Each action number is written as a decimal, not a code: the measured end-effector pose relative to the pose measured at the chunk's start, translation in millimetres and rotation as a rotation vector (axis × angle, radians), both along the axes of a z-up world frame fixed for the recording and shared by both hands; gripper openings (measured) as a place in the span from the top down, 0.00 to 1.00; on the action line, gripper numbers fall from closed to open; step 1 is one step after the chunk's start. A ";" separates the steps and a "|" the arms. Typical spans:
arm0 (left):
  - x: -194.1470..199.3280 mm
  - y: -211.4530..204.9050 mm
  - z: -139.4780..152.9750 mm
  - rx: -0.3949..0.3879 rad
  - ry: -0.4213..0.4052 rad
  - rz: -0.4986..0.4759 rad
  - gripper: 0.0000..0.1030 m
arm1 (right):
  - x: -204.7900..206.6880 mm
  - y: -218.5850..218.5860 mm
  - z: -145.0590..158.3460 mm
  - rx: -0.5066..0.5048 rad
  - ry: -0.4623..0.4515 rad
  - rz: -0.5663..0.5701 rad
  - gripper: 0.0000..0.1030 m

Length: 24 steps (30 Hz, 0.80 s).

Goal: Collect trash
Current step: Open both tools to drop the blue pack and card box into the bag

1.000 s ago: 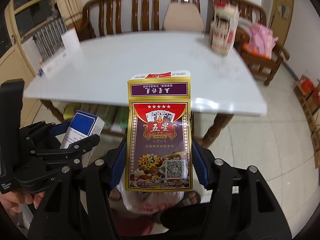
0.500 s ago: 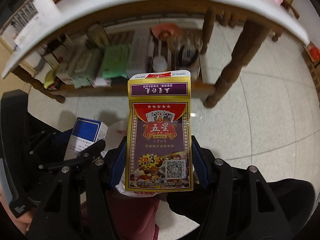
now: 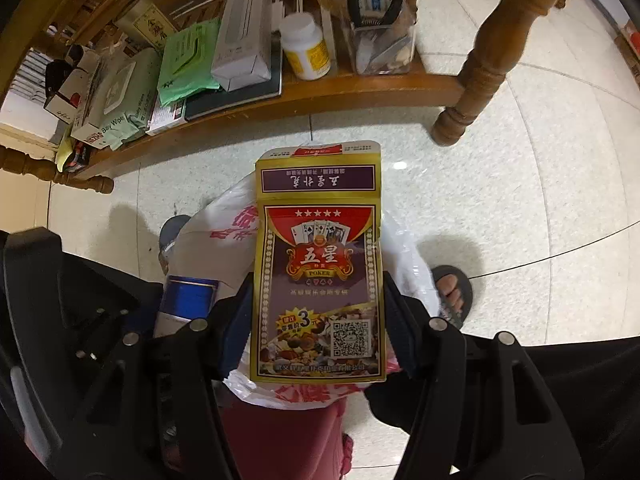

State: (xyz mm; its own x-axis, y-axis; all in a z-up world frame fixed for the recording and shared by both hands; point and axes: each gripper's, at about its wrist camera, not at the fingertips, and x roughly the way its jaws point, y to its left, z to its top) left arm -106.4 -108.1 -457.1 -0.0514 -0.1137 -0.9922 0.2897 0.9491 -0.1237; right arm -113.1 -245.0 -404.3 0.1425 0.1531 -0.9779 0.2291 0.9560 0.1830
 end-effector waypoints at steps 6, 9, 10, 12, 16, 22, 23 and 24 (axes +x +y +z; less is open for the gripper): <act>-1.8 -4.6 -21.1 0.027 0.028 0.007 0.41 | 7.0 10.3 -12.8 -0.014 0.022 0.026 0.44; 0.7 -0.9 -27.6 0.027 0.045 0.025 0.40 | 8.5 9.8 -19.3 0.002 0.036 0.016 0.44; 2.3 0.2 -28.9 0.032 0.044 0.034 0.40 | 9.1 10.3 -20.9 0.007 0.039 0.017 0.44; 3.8 1.6 -32.2 0.026 0.054 0.044 0.40 | 9.4 12.4 -23.8 0.011 0.048 0.024 0.44; 3.2 -1.2 -33.7 0.029 0.050 0.032 0.40 | 9.6 15.2 -28.4 0.021 0.061 0.025 0.43; 5.9 5.4 -31.9 0.016 0.054 0.062 0.10 | 10.1 13.0 -31.9 0.012 0.072 0.007 0.19; 6.4 6.0 -30.9 0.010 0.053 0.066 0.09 | 10.0 12.6 -31.6 0.014 0.071 0.006 0.17; 7.0 6.5 -29.1 0.009 0.046 0.067 0.08 | 10.0 12.5 -30.5 0.012 0.066 0.005 0.15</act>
State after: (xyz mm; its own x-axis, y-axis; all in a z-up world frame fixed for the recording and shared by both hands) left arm -99.4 -101.6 -486.2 -0.0898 -0.1098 -0.9899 0.2192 0.9673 -0.1272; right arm -103.1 -232.4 -434.9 0.0773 0.1652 -0.9832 0.2358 0.9552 0.1790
